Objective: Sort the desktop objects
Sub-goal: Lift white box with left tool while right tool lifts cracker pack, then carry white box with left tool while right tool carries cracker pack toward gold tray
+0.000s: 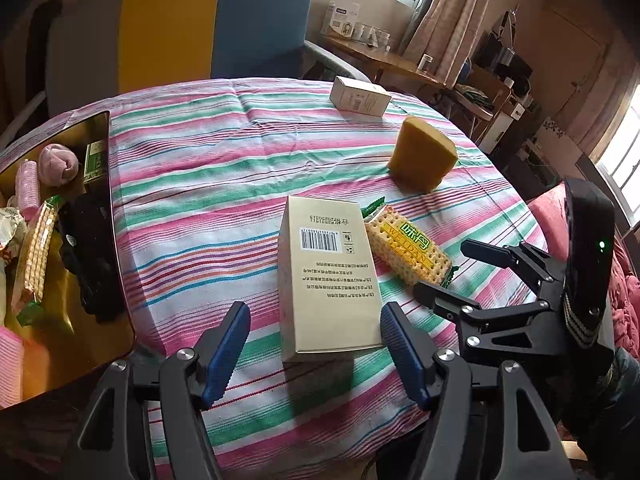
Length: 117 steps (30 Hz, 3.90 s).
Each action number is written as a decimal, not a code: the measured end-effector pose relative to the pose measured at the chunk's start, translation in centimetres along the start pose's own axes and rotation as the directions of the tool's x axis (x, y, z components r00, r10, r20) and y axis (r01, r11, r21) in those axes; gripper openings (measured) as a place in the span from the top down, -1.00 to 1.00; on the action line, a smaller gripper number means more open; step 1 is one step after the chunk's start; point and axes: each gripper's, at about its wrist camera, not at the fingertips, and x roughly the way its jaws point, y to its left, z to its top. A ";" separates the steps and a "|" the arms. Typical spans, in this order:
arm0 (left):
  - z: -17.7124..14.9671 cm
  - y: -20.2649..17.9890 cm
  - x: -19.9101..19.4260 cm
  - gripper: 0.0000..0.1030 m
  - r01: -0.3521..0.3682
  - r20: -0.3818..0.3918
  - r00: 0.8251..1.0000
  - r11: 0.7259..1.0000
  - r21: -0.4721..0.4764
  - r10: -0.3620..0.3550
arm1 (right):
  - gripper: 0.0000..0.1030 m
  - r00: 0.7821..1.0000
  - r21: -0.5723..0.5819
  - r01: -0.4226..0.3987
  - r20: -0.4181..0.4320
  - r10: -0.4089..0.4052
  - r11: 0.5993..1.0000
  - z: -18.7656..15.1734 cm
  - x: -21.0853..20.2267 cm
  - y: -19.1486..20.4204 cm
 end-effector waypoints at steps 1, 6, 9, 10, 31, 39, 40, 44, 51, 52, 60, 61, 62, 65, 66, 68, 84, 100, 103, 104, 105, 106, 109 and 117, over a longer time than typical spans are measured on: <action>0.1 -0.2 -0.1 -0.34 -0.004 0.006 1.000 1.000 0.010 0.004 | -0.72 1.000 -0.001 0.000 -0.010 0.000 1.000 0.4 0.4 0.1; 0.6 -1.8 0.4 -0.34 -0.015 0.013 1.000 0.996 0.091 0.013 | -0.71 0.999 0.000 0.011 -0.031 -0.011 1.000 1.9 2.2 0.5; 0.9 -2.2 1.6 -0.34 -0.036 -0.009 0.999 0.994 0.107 0.037 | -0.70 0.999 -0.013 0.009 -0.044 -0.009 1.000 2.2 3.2 0.7; 1.0 -2.1 2.0 -0.34 -0.043 -0.014 0.999 0.994 0.103 0.045 | -0.68 0.999 -0.013 0.013 -0.048 -0.014 1.000 2.2 3.5 0.7; -0.6 -0.7 5.0 -0.34 -0.137 -0.037 0.990 0.990 0.043 0.139 | -0.76 0.999 0.016 -0.038 0.031 0.037 0.999 1.0 4.0 0.2; -0.8 -0.8 5.0 -0.45 -0.128 -0.043 0.991 0.991 0.041 0.130 | -0.75 0.998 0.012 -0.030 0.055 0.029 0.999 0.7 3.9 0.3; -0.8 -0.8 5.0 -0.45 -0.129 -0.043 0.991 0.991 0.042 0.130 | -0.75 0.998 0.013 -0.029 0.055 0.029 0.999 0.7 3.9 0.3; -0.8 -1.0 5.0 -0.45 -0.141 -0.048 0.988 0.988 0.060 0.144 | -0.73 0.998 0.015 -0.024 0.054 0.023 1.000 0.7 3.8 0.3; -0.5 -0.3 4.3 -0.41 -0.143 -0.043 0.989 0.990 -0.005 0.143 | -0.49 0.999 0.031 -0.015 0.049 0.013 0.999 0.2 2.8 0.2; -0.4 -0.4 4.3 -0.38 -0.142 -0.042 0.989 0.990 -0.002 0.142 | -0.37 0.999 0.037 -0.008 0.051 0.006 0.999 0.1 2.6 0.1; -0.6 -1.0 4.0 -0.01 -0.136 -0.034 0.990 0.990 0.035 0.137 | -0.04 0.999 0.053 0.015 0.047 -0.017 0.999 -0.1 2.0 -0.2; -0.7 -1.1 3.9 0.00 -0.136 -0.030 0.990 0.990 0.036 0.137 | -0.02 0.999 0.052 0.016 0.046 -0.018 0.999 -0.2 1.9 -0.2; -0.7 -1.1 3.8 0.00 -0.135 -0.026 0.990 0.990 0.036 0.136 | 0.01 0.999 0.052 0.015 0.046 -0.018 0.999 -0.3 1.8 -0.1; -0.8 -1.2 3.2 0.01 -0.136 -0.006 0.991 0.990 0.038 0.136 | 0.06 0.999 0.053 0.008 0.044 -0.011 0.999 -0.5 1.4 0.1; -0.8 -1.3 3.0 0.01 -0.136 -0.001 0.991 0.990 0.039 0.136 | 0.06 0.999 0.054 0.005 0.043 -0.008 0.999 -0.6 1.3 0.1; -0.9 -1.4 2.5 0.01 -0.128 0.014 0.992 0.991 0.038 0.128 | 0.06 0.999 0.057 0.001 0.043 -0.004 0.998 -0.8 1.1 0.3; -2.1 -0.6 2.3 0.01 -0.135 -0.007 0.991 0.991 0.011 0.135 | -0.07 0.999 0.037 -0.037 0.004 0.037 0.999 -1.0 1.3 1.7; -2.5 -0.4 1.9 0.01 -0.121 0.009 0.993 0.993 0.007 0.121 | 0.07 0.999 0.041 -0.006 0.046 0.004 0.999 -1.5 0.8 2.3; -2.3 -1.0 0.9 0.01 -0.116 0.044 0.992 0.993 0.026 0.115 | 0.07 0.999 0.057 -0.032 0.044 0.030 0.998 -1.7 0.3 2.1; -2.3 -1.2 0.6 0.01 -0.116 0.056 0.992 0.993 0.032 0.114 | 0.07 0.998 0.066 -0.051 0.044 0.048 0.997 -1.8 0.1 2.1; -2.2 -1.3 0.3 0.01 -0.115 0.065 0.992 0.993 0.035 0.112 | 0.07 0.997 0.075 -0.066 0.044 0.062 0.995 -1.8 0.0 2.1; -2.2 -1.4 0.0 0.01 -0.113 0.074 0.991 0.993 0.038 0.110 | 0.07 0.996 0.084 -0.079 0.043 0.075 0.993 -1.8 -0.1 2.2; -1.8 -1.3 -1.3 0.01 -0.116 0.106 0.988 0.993 0.031 0.112 | 0.07 0.990 0.128 -0.134 0.061 0.127 0.983 -1.5 -0.8 2.1; -1.2 2.3 -6.0 0.01 -0.158 0.196 0.966 0.984 -0.078 0.170 | 0.07 0.967 0.128 -0.247 0.104 0.235 0.961 1.8 -1.9 4.5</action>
